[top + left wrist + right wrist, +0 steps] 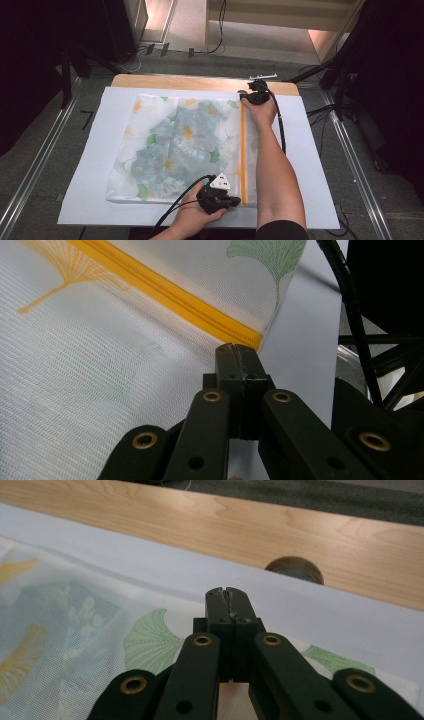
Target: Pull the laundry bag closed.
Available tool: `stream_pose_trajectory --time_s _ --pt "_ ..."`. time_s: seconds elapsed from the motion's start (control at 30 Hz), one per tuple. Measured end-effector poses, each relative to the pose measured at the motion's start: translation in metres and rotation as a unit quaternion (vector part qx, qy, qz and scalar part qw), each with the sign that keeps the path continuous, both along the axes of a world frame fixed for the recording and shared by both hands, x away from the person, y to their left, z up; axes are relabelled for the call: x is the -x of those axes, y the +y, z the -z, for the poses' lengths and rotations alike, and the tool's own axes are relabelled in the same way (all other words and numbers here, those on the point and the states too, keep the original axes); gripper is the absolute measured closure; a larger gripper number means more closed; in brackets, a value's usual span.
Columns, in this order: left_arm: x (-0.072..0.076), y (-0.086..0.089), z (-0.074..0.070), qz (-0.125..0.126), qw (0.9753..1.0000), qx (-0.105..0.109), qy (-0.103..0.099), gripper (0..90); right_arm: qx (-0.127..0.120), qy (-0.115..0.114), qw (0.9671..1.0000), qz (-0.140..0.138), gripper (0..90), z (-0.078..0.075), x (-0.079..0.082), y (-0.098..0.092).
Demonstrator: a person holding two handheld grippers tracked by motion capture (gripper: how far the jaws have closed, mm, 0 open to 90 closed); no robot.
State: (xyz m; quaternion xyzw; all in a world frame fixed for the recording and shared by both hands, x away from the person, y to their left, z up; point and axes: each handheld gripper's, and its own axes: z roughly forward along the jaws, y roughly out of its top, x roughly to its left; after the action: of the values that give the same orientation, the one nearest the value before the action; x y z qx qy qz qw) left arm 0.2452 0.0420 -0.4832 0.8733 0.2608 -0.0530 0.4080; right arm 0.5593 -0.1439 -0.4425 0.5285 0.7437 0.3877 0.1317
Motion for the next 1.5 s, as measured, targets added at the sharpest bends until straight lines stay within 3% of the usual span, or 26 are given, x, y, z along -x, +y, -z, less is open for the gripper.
stream_pose_trajectory --time_s 0.13,0.2,0.27,0.33,0.43,0.57,0.77,0.8,1.03,1.13,1.2,1.3,1.4,1.5 --pt "0.000 0.000 0.000 0.000 1.0000 0.001 0.000 90.0 -0.003 -0.012 0.9998 0.015 90.0 -0.008 -0.003 0.000" --pt "0.000 0.000 0.000 -0.001 1.0000 0.004 0.001 90.0 -0.017 -0.011 0.9994 0.029 90.0 -0.009 -0.002 -0.002" --pt "0.000 0.000 0.000 -0.002 1.0000 0.005 0.002 90.0 -0.020 -0.007 0.9995 0.023 90.0 -0.007 0.000 -0.003" --pt "-0.001 0.000 0.000 -0.003 1.0000 0.006 0.005 90.0 -0.012 -0.017 0.9996 0.020 77.4 -0.005 0.006 -0.003" --pt "-0.003 0.002 0.001 -0.004 0.9998 0.011 0.017 90.0 -0.030 -0.030 0.9991 0.002 64.1 -0.002 0.019 -0.008" --pt "0.000 0.002 0.000 -0.008 0.9999 0.005 0.002 90.0 -0.042 -0.037 0.9984 -0.011 56.8 0.003 0.040 -0.017" --pt "-0.002 0.007 -0.001 -0.020 0.9994 0.026 0.005 72.8 -0.058 -0.046 0.9969 -0.028 45.8 0.007 0.074 -0.033" --pt "-0.002 0.009 -0.001 -0.026 0.9989 0.038 0.006 71.4 -0.060 -0.050 0.9965 -0.029 44.2 0.007 0.079 -0.035" --pt "-0.006 0.020 -0.005 -0.064 0.9958 0.065 0.007 50.5 -0.058 -0.054 0.9953 -0.056 31.8 0.008 0.121 -0.041" --pt "-0.003 0.023 -0.008 -0.073 0.9955 0.057 -0.021 38.8 -0.050 -0.052 0.9955 -0.061 23.3 0.012 0.138 -0.040" --pt "-0.003 0.027 -0.009 -0.091 0.9942 0.039 -0.041 28.5 -0.046 -0.051 0.9955 -0.065 18.7 0.015 0.149 -0.040" --pt "-0.008 0.040 -0.012 -0.122 0.9913 0.023 -0.044 11.8 -0.038 -0.050 0.9959 -0.066 16.7 0.020 0.169 -0.042" --pt "-0.016 0.061 -0.017 -0.147 0.9874 0.023 -0.053 5.8 -0.032 -0.053 0.9959 -0.067 15.3 0.023 0.184 -0.045" --pt "-0.022 0.087 -0.022 -0.152 0.9861 0.035 -0.059 1.3 -0.049 -0.057 0.9949 -0.067 14.6 0.024 0.201 -0.053"
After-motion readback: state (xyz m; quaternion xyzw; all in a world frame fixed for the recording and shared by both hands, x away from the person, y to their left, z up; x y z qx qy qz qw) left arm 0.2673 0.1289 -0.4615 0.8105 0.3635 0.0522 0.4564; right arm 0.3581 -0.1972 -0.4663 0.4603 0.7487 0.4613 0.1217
